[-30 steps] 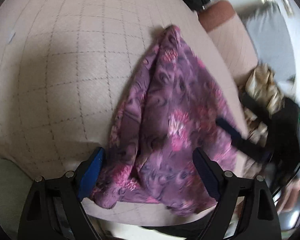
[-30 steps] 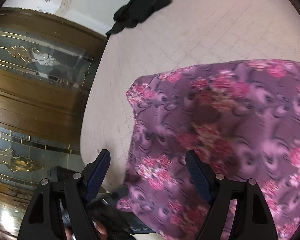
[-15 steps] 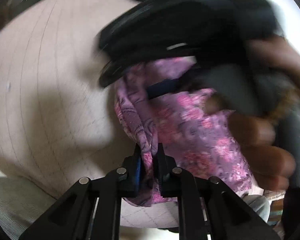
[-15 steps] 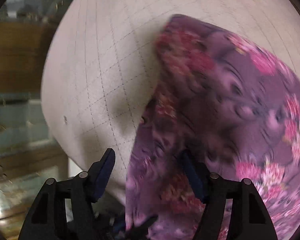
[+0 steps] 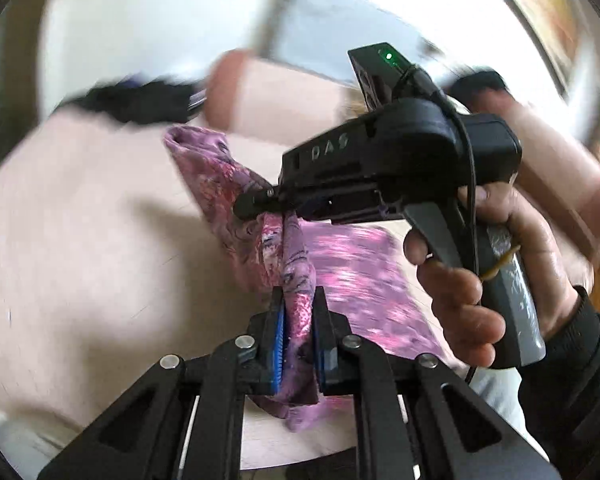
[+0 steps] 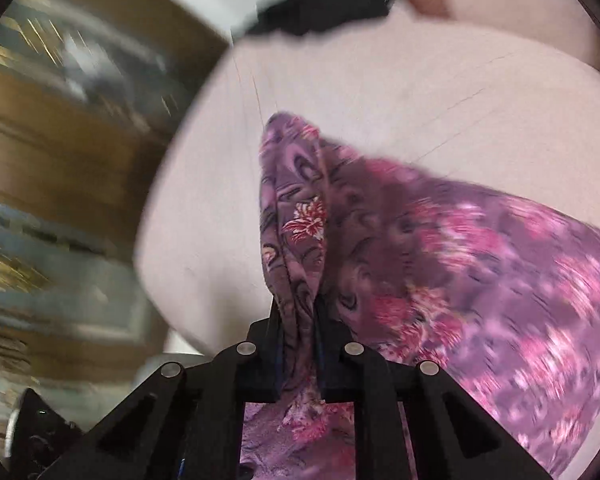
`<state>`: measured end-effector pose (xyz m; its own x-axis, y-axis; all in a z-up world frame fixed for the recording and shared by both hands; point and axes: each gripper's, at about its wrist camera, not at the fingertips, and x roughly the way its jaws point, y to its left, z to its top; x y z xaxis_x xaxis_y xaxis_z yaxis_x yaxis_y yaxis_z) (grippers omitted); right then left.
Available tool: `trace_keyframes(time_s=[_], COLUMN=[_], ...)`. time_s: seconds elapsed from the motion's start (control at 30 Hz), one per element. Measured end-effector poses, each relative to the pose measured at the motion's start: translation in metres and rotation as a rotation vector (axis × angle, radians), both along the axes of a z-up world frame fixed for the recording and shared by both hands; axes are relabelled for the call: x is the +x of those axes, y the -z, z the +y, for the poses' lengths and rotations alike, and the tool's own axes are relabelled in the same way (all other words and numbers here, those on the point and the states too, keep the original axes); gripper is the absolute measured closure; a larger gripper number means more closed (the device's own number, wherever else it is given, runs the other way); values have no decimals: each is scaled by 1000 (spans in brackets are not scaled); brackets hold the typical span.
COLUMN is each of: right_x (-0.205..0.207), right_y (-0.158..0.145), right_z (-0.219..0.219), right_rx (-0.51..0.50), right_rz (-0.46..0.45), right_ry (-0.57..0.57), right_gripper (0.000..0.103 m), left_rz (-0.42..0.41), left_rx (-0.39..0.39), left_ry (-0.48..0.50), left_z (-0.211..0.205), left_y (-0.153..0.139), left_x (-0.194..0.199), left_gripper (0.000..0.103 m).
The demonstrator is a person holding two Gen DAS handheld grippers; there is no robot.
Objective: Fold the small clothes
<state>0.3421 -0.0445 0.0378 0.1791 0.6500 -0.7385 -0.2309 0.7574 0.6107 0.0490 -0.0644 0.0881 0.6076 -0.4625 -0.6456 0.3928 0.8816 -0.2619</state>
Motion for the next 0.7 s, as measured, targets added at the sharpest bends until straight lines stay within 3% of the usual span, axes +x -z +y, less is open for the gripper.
trace_keyframes(time_s=[0.07, 0.17, 0.27, 0.4, 0.5, 0.57, 0.63, 0.7], right_x=[-26, -64, -87, -104, -102, -96, -96, -100], right_y=[-16, -14, 17, 70, 111, 135, 133, 126], right_z=[-54, -132, -211, -283, -306, -313, -319, -326], right_rx=[94, 188, 303, 383, 426, 397, 387, 390], right_rz=[-54, -99, -72, -16, 51, 135, 120, 89], right_ry=[77, 190, 327, 464, 534, 618, 634, 660], right_gripper=[90, 90, 90, 90, 88, 86, 76, 52], left_rz=[-26, -33, 15, 60, 137, 207, 217, 203], left_rx=[40, 119, 186, 254, 234, 174, 86, 48], left_ry=[96, 206, 283, 339, 335, 356, 375, 343], left_z=[-42, -107, -160, -218, -224, -218, -201, -184], left_y=[-9, -1, 26, 74, 105, 114, 103, 88], left_x=[-10, -14, -10, 1, 31, 41, 48, 59], left_gripper=[92, 92, 92, 91, 88, 88, 87, 69])
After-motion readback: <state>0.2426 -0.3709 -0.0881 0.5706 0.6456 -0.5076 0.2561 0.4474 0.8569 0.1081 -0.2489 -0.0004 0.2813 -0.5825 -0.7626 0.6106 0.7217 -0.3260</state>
